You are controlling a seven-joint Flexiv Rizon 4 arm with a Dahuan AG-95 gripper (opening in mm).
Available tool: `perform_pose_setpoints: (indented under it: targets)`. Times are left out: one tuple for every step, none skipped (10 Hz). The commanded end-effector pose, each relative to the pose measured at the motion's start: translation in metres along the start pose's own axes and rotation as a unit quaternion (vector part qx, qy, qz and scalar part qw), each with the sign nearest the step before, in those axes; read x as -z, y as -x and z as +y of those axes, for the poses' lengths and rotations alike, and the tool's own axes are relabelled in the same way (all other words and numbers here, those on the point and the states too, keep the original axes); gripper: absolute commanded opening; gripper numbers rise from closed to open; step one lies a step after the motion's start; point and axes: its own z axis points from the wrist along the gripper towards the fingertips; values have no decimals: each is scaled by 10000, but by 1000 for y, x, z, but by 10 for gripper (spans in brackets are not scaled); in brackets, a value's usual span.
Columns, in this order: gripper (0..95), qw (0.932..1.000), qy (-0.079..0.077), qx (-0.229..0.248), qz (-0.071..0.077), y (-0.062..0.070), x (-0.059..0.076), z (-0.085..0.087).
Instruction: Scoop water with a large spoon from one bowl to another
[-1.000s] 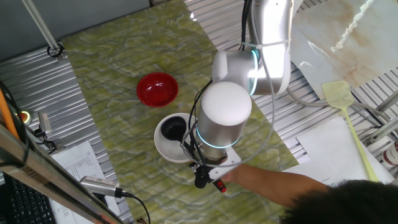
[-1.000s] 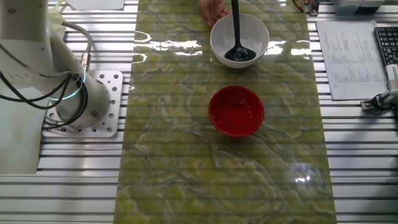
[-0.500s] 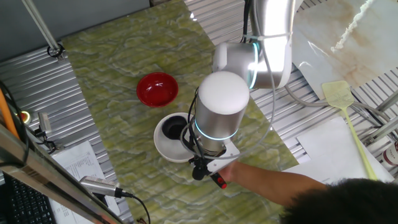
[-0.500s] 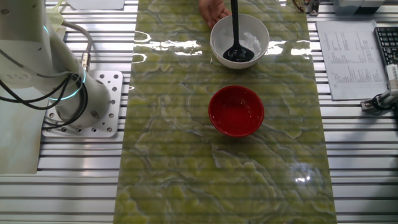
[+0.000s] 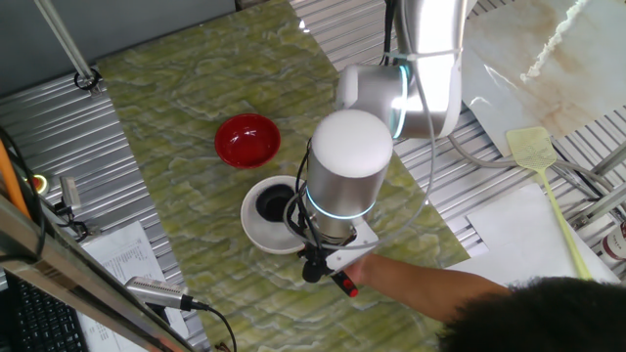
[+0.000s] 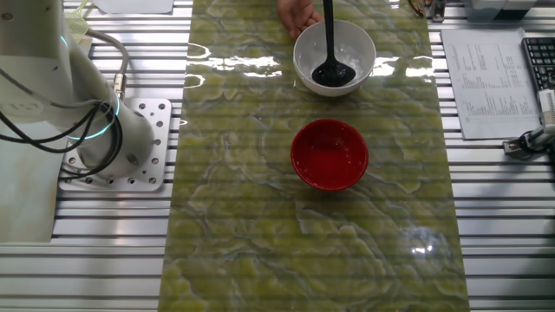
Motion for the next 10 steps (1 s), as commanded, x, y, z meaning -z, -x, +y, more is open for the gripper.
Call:
perform_pose_setpoints:
  targets:
    - [0, 10000, 50, -14, 18, 2, 4, 0]
    - [0, 10000, 50, -31, 24, 4, 6, 0]
    - [0, 10000, 49, -26, 18, 4, 9, 1]
    - [0, 10000, 46, -25, 8, 5, 11, 1]
    - [0, 10000, 40, -30, 7, 5, 13, 2]
    - [0, 10000, 27, -47, -11, 4, 16, 2]
    - [0, 10000, 21, -60, -52, 3, 19, 3]
    - [0, 9999, 19, -76, -78, 2, 21, 4]
    - [0, 9999, 19, -75, -135, 1, 25, 5]
    - [0, 9999, 19, -69, -158, 0, 28, 6]
